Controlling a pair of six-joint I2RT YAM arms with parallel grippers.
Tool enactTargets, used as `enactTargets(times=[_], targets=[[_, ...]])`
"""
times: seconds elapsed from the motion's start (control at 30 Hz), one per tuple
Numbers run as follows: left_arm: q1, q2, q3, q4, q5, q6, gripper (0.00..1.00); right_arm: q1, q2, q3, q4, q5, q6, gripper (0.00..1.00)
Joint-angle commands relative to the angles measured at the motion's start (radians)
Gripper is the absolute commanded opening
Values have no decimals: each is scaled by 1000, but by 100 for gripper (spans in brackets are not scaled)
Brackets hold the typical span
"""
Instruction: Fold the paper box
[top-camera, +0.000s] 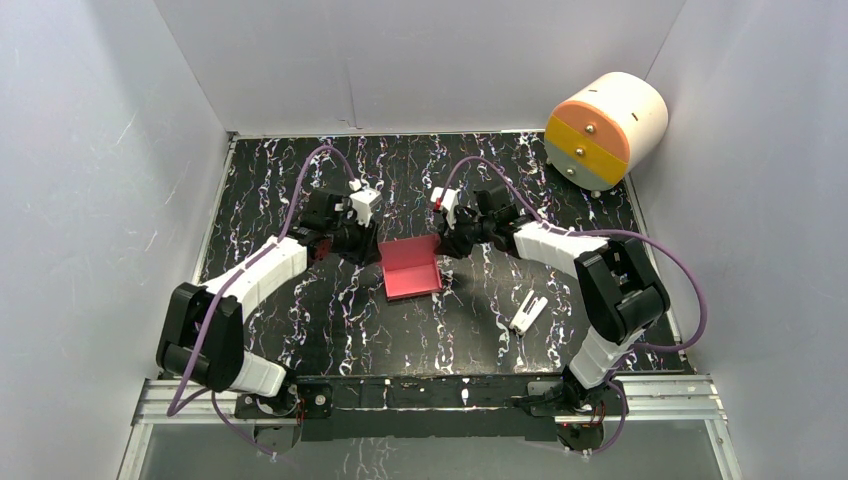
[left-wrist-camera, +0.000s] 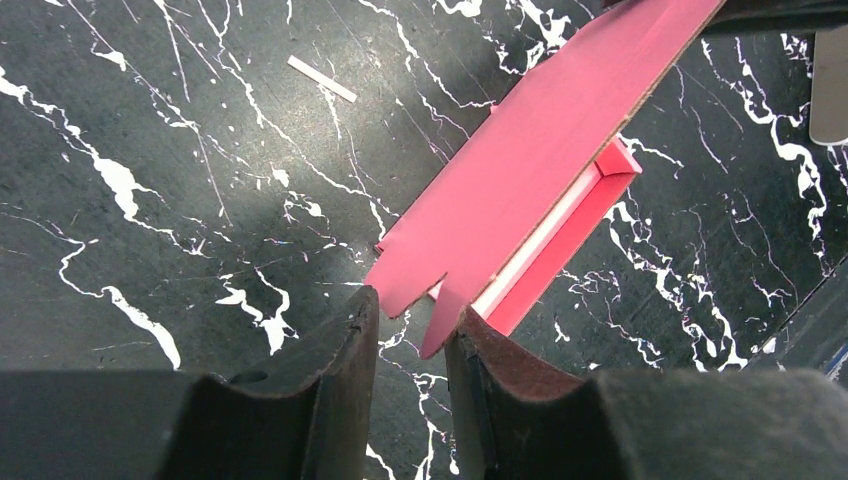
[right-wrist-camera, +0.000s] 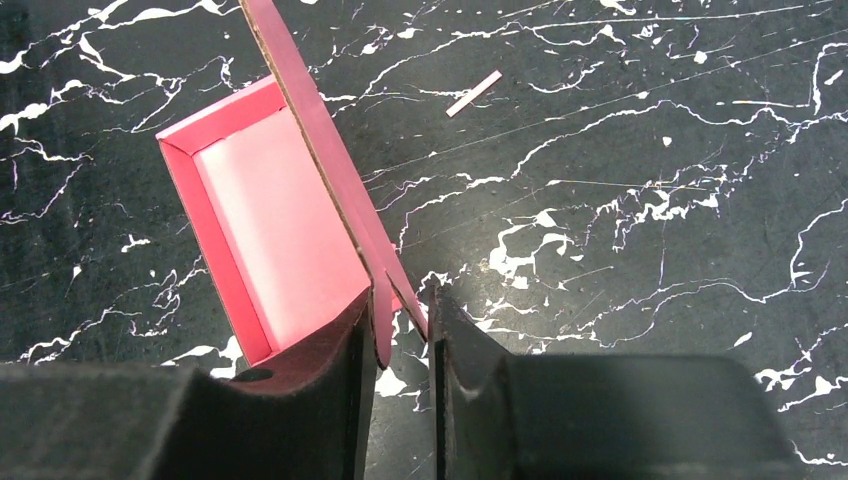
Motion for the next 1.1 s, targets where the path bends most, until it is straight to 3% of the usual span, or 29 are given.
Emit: enactTargets(times=[0.0,0.5,0.8,1.07], targets=[[4,13,28,-9,49,28,27,-4,9,58,3,-43,-17,29],[5,32,39,3,82,-8,8,2,-15,50,-19,-6,37,0],[1,21,42,57,59,-148,3,64,-73,20,14,238,172,0],[-37,1,35,94,-123,-287,2,172,-94,34,6,496,320,0]])
